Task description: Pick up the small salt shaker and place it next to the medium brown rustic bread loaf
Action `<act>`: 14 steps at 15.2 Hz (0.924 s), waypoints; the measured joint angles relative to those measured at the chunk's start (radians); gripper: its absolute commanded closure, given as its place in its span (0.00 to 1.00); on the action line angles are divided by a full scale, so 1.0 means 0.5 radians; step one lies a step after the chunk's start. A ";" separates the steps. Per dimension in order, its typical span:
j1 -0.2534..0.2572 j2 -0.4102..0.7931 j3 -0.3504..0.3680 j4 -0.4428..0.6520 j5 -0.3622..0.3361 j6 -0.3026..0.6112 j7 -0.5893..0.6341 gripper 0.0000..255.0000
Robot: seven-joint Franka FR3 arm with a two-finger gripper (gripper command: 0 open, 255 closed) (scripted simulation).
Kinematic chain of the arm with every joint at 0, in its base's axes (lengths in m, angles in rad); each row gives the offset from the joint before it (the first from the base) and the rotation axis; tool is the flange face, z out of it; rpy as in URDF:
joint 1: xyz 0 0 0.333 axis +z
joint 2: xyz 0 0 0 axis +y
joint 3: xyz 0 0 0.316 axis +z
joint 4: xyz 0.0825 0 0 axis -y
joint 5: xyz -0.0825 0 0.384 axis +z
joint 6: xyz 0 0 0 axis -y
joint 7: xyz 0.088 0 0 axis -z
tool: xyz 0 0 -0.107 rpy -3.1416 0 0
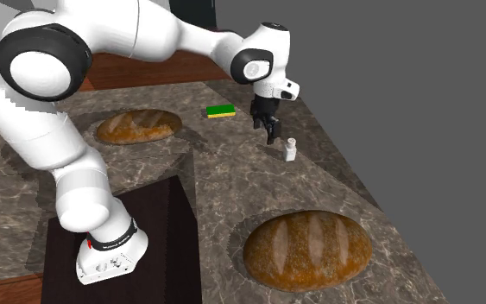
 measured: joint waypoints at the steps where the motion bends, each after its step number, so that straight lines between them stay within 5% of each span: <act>1: -0.002 0.080 -0.003 0.069 0.000 0.019 -0.003 0.00; 9: 0.007 0.720 0.006 0.726 0.001 0.052 0.026 0.00; 14: 0.011 0.827 0.007 0.773 0.000 0.117 0.034 0.00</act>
